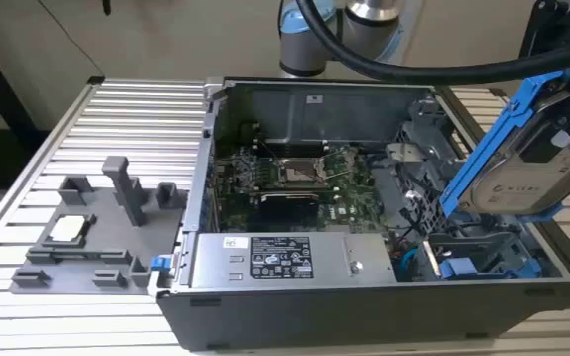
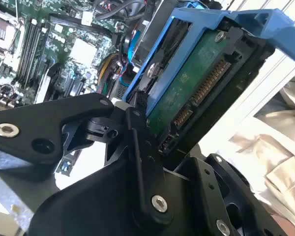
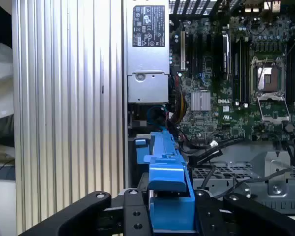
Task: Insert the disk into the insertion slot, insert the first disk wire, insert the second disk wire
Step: 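Insert the disk into the insertion slot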
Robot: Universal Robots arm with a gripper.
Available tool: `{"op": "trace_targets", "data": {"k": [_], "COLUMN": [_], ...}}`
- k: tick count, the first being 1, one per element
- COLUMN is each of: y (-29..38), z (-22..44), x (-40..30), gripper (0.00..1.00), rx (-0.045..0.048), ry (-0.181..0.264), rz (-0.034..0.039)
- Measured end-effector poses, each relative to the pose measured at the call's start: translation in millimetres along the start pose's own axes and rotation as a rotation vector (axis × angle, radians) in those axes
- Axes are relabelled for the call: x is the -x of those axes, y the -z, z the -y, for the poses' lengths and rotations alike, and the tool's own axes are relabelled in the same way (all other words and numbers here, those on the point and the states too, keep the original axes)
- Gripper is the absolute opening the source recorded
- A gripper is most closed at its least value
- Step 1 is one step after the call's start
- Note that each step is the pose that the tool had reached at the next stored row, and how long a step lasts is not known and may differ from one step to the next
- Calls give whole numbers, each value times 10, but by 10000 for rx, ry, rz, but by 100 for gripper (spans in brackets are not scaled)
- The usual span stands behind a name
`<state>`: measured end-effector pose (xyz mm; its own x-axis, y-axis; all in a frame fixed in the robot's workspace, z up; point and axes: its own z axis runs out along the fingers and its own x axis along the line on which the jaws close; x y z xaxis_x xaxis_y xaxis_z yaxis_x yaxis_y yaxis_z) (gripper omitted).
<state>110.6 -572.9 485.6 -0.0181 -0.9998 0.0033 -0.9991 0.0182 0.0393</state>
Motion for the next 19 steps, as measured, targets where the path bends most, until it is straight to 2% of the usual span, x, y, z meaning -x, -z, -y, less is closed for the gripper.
{"op": "trace_targets", "data": {"k": [7, 19], "y": [-7, -89], "z": [0, 4], "x": [0, 0], "gripper": [33, 33], "rx": [0, 0], "ry": [0, 0], "rz": [0, 0]}}
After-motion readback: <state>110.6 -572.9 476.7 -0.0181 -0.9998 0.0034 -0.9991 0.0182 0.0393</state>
